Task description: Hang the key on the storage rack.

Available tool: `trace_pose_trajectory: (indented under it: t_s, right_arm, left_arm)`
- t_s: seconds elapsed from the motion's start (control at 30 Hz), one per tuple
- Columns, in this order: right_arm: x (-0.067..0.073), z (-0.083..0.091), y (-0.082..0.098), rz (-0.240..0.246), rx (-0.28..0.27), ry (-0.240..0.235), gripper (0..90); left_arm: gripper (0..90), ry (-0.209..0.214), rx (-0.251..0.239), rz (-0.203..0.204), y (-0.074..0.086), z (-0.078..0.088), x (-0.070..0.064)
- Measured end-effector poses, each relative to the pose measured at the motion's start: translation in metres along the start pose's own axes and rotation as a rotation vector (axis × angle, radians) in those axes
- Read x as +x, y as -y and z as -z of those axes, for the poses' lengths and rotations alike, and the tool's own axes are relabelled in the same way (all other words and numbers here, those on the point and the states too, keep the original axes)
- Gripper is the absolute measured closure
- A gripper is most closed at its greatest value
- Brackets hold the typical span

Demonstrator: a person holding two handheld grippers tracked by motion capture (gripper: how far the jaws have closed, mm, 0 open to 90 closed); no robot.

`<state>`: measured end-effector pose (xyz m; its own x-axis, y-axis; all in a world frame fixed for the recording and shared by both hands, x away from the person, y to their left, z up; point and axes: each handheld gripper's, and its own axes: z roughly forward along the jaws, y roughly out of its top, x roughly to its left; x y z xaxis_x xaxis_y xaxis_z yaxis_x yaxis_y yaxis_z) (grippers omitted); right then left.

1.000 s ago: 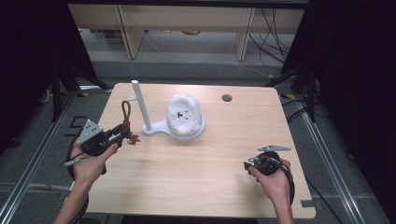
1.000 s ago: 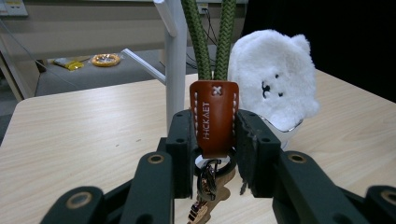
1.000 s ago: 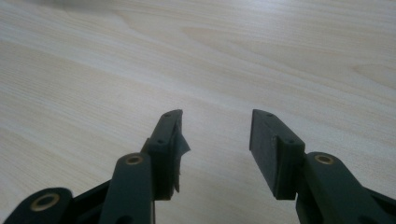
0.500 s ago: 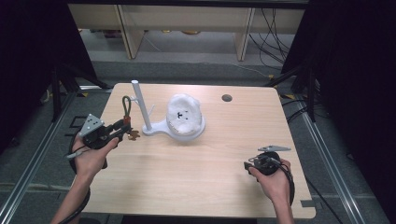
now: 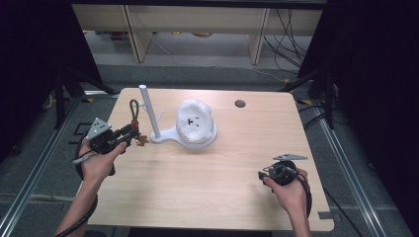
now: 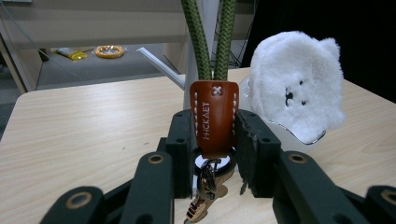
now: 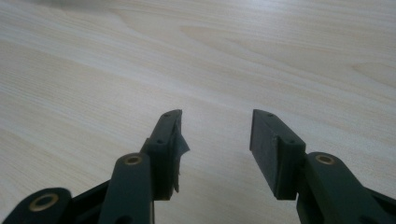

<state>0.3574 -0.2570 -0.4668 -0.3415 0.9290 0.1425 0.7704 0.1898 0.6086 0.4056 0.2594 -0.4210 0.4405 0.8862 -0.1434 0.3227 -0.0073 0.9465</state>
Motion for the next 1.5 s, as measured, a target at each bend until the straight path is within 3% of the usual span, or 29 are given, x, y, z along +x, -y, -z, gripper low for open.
trace_pose_trajectory:
  t_s: [0.1, 0.13, 0.23, 0.77, 0.87, 1.0, 1.1, 1.5]
  right_arm:
    - [0.001, -0.001, 0.000, -0.007, -0.002, 0.009, 54.4]
    - [-0.001, -0.001, 0.000, 0.012, 0.003, 0.022, 54.5]
    - [0.000, -0.001, 0.000, 0.013, -0.001, 0.003, 54.5]
    - [0.000, -0.001, 0.000, 0.006, 0.003, 0.006, 54.3]
    - [0.000, -0.002, 0.001, 0.007, -0.002, -0.016, 54.3]
    - [0.000, -0.003, 0.001, 0.022, 0.001, 0.013, 54.2]
    - [0.002, -0.003, 0.000, -0.002, 0.006, -0.001, 54.1]
    - [0.002, -0.003, 0.000, 0.001, 0.006, -0.002, 53.8]
  left_arm:
    - [67.7, -0.004, 0.007, 0.006, 0.000, -0.001, 0.002]
    - [67.8, -0.006, 0.009, 0.007, 0.001, -0.001, 0.003]
    - [67.8, -0.004, 0.014, 0.011, 0.001, -0.004, 0.004]
    - [67.6, 0.003, 0.040, 0.028, 0.004, -0.017, 0.004]
    - [67.6, 0.004, 0.043, 0.036, 0.005, -0.020, 0.005]
    - [67.5, 0.008, 0.052, 0.043, 0.007, -0.023, 0.005]
    - [67.4, 0.007, 0.061, 0.039, 0.008, -0.026, 0.004]
    - [67.3, 0.007, 0.074, 0.036, 0.009, -0.035, 0.002]
